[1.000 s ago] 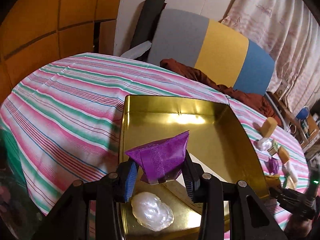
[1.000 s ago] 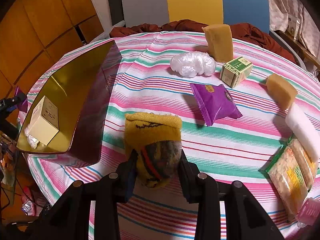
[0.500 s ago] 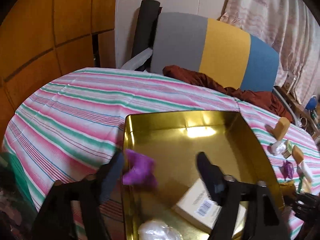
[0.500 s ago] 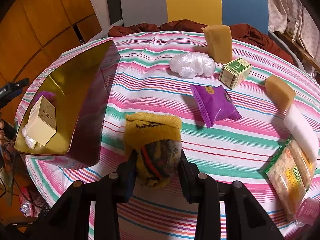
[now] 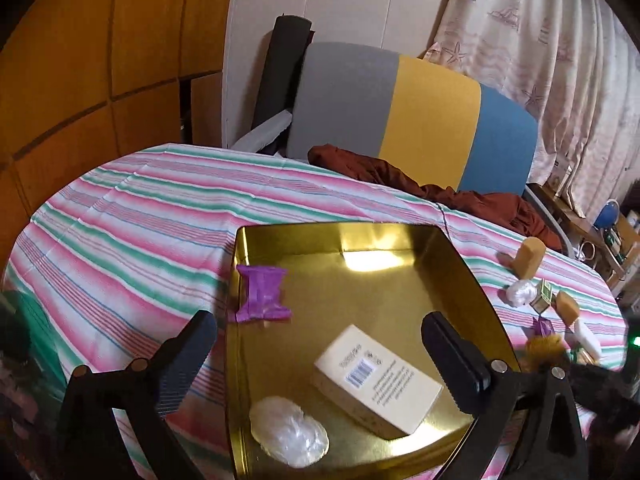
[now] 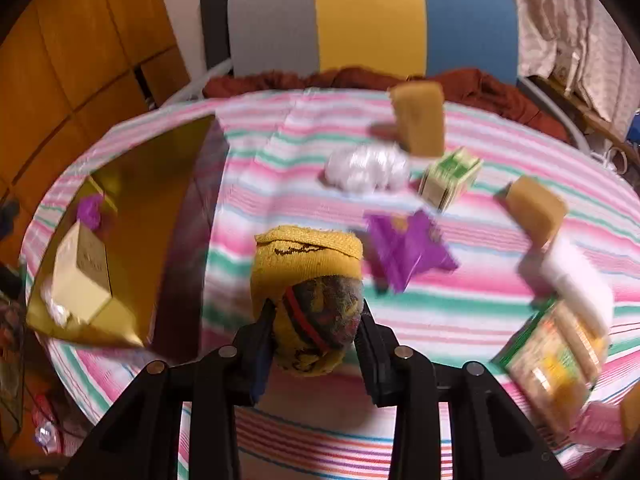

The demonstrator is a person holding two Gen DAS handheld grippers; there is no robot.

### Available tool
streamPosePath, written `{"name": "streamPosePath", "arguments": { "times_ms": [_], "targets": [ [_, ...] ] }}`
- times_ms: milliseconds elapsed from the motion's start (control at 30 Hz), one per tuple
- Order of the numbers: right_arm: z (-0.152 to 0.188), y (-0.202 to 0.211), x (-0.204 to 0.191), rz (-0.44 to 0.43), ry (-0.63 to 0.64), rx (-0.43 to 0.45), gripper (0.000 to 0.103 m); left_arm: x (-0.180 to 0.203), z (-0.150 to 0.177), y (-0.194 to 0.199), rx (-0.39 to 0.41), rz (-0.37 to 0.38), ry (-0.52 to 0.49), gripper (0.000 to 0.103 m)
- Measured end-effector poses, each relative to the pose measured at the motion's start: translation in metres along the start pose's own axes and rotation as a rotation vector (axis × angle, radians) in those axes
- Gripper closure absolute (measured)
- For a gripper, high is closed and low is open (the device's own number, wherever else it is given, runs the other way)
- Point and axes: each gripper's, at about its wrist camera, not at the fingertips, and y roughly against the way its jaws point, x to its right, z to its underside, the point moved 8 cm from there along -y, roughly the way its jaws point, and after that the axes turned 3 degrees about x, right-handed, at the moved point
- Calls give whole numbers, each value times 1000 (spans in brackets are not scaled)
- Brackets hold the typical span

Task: Organize objects
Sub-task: 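Lower the yellow knitted pouch into the gold tray and open the right tool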

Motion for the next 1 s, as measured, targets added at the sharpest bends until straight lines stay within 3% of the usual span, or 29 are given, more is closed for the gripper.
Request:
{"name": "streamPosePath", "arguments": {
  "times_ms": [100,267,500,567,700,1000],
  "targets": [
    [-17,12,-10,-22,10,41,67,-1,5,4,12,-8,6,0],
    [-46,23,-58,-94,79,90,67,-5,17,10,13,-16,34,0],
    [-70,-5,-139,-203,135,47,63,-22,30,19,14,10,90,0],
    [-77,-14,-157,-231,121,43,55,-29,35,22,8,4,102,0],
    [-87,-23,-185,-256,113,59,20,-42,41,27,7,-16,119,0],
    [-63,-19,-183,-238,147,56,17,-57,52,27,-12,-78,120,0]
  ]
}}
